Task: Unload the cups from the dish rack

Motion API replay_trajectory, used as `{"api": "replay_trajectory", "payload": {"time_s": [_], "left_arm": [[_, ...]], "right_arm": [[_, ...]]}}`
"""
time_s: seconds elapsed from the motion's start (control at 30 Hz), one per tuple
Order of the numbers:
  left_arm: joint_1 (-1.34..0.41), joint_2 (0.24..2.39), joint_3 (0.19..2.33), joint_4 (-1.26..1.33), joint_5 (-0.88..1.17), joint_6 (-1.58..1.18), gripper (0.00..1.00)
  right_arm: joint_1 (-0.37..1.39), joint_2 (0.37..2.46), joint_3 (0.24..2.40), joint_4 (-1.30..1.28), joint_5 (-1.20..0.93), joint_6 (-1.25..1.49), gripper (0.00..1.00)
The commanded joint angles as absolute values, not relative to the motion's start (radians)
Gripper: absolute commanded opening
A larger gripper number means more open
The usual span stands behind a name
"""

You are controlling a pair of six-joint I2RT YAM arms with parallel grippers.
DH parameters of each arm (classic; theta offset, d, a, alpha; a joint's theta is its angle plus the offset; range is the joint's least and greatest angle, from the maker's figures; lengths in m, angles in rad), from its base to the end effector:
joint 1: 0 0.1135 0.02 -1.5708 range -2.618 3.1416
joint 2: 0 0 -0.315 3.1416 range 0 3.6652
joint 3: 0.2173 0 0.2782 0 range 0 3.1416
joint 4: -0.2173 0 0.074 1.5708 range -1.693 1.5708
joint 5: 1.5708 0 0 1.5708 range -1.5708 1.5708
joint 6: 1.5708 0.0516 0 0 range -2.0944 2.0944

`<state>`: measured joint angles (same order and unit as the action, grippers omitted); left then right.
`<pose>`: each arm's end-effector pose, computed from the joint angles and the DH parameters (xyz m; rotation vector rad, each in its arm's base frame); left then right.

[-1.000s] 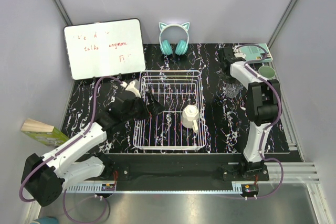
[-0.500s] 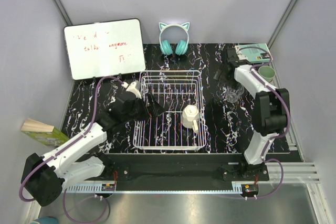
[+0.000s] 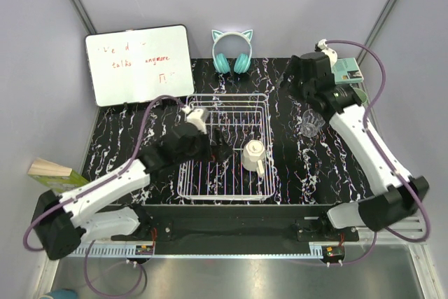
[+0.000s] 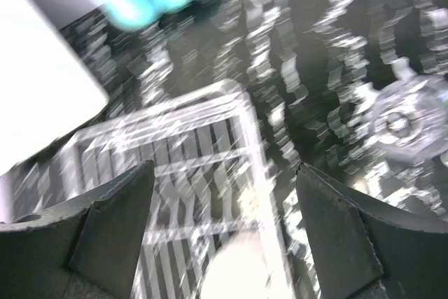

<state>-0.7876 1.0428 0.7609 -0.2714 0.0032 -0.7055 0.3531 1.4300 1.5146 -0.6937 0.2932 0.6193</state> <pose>0.1733 -0.1743 0.3016 0.0946 2.2531 -0.8568 0.3266 0.1045 0.4375 0.4503 2.1130 0.2439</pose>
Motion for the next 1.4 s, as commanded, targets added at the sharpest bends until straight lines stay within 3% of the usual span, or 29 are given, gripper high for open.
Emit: {"api": "replay_trajectory", "payload": {"time_s": [0.0, 0.2, 0.7, 1.37], "left_arm": [[-0.935, 1.168, 0.9, -0.273, -0.152, -0.575, 0.99], [-0.994, 1.323, 1.006, -0.293, -0.247, -0.537, 0.99], [-1.063, 1.623, 1.328, -0.403, -0.344, -0.499, 0.99], [-1.068, 1.831, 1.393, -0.449, -0.356, -0.572, 0.99]], "right_arm": [[0.468, 1.26, 1.437, -0.701, 0.255, 0.643, 0.89], [0.529, 1.079, 1.356, -0.704, 0.241, 0.673, 0.89], [0.569, 1.008, 1.255, -0.686, 0.203, 0.695, 0.89], [0.571, 0.982, 1.187, -0.66, 0.178, 0.704, 0.89]]}}
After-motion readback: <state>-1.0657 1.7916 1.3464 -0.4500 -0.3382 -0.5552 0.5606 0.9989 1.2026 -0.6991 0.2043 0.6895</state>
